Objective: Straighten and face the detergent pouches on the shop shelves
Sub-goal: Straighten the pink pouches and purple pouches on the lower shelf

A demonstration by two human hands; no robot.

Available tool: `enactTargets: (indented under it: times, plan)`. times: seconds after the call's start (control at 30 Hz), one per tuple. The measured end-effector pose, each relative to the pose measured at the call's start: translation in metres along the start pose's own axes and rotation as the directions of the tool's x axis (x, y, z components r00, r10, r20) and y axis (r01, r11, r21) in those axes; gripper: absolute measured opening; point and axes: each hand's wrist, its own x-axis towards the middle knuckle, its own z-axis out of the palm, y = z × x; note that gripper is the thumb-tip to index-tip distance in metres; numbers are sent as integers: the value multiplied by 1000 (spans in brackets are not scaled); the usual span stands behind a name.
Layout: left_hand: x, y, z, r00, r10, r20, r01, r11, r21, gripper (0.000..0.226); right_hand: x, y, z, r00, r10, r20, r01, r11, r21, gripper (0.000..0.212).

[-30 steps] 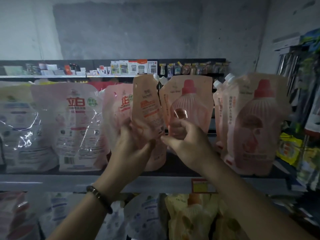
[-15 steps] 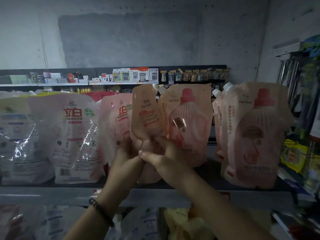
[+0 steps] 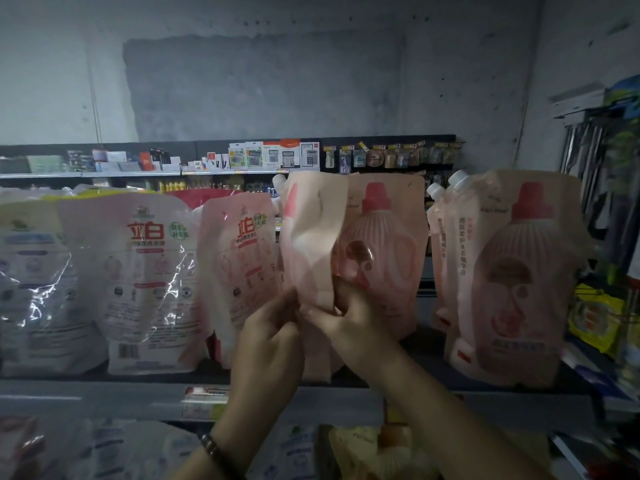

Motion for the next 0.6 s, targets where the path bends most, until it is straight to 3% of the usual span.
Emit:
enactTargets:
  times: [0.1, 0.2, 0.37, 0.47, 0.5, 0.6]
  plan:
    - [-4, -2, 10, 997, -82, 0, 82, 996, -43, 71, -2, 0, -10, 999, 10, -44, -12, 999, -40, 17]
    - [-3, -1, 14, 995, -100, -3, 100, 994, -40, 60, -4, 1, -14, 994, -31, -102, 21, 995, -102, 25]
    - [7, 7, 0, 998, -17, 57, 11, 994, 107, 46, -1, 8, -14, 964, -118, -239, 53, 964, -261, 8]
    - [13, 8, -9, 996, 84, -1, -83, 981, 175, 22, 3, 10, -16, 966, -70, -247, 5, 967, -255, 7]
    - [14, 7, -9, 997, 73, -30, -66, 983, 170, 22, 4, 10, -18, 966, -50, -252, -15, 968, -251, 9]
    - [20, 2, -10, 1000, 6, -13, -5, 997, 82, 53, 6, 10, -29, 966, 19, -258, -74, 976, -204, 14]
